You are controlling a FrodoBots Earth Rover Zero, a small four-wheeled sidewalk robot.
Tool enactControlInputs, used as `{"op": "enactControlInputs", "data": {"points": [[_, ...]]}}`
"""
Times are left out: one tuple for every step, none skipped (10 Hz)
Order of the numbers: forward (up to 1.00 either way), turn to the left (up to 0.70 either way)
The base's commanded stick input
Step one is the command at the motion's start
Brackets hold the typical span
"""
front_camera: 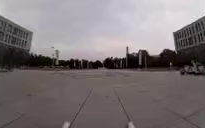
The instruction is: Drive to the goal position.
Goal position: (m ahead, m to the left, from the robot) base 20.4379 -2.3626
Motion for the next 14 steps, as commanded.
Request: {"op": "enactControlInputs", "data": {"points": [[0.6,0.0],[0.6,0.0],[0.6,0.0],[0.6,0.0],[0.6,0.0],[0.6,0.0],[0.6,0.0],[0.6,0.0],[0.6,0.0],[0.6,0.0],[0.6,0.0],[0.6,0.0],[0.6,0.0],[0.6,0.0]]}}
